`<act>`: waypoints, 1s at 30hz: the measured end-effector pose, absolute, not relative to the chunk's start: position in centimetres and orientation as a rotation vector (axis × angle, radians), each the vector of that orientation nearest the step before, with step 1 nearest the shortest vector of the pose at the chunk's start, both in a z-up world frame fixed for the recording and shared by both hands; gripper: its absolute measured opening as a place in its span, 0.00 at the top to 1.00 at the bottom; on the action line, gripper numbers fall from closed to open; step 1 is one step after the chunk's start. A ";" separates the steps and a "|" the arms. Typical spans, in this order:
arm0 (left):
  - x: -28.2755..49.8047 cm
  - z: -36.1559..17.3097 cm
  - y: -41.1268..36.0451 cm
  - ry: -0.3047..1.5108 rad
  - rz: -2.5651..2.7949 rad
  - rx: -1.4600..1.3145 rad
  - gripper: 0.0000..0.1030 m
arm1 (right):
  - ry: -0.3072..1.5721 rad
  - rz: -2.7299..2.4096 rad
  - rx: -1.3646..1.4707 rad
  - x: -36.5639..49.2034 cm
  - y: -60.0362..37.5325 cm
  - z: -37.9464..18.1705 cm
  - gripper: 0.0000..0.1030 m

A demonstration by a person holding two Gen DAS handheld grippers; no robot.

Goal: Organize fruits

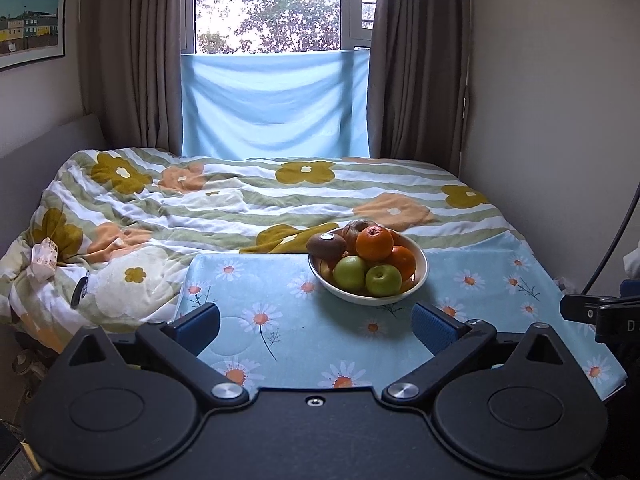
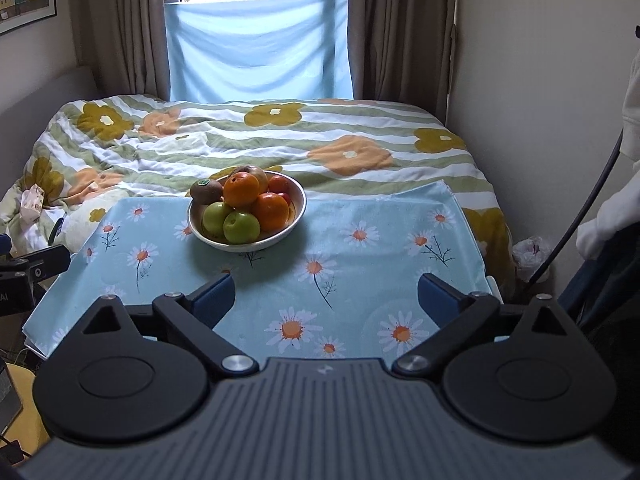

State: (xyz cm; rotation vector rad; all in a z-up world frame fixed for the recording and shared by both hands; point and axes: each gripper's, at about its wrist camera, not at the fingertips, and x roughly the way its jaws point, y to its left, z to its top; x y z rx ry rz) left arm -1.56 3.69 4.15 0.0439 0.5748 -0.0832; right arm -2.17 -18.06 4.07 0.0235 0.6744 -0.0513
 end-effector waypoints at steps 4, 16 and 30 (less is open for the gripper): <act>-2.1 4.1 3.2 0.568 -0.085 0.075 0.00 | 0.679 -0.060 0.031 -2.5 -18.0 3.7 0.00; -2.6 4.4 2.9 0.545 -0.101 0.071 0.00 | 0.678 -0.061 0.035 -2.7 -17.7 3.8 0.00; -2.8 4.5 2.8 0.535 -0.095 0.071 0.00 | 0.680 -0.057 0.038 -2.8 -17.7 3.9 0.00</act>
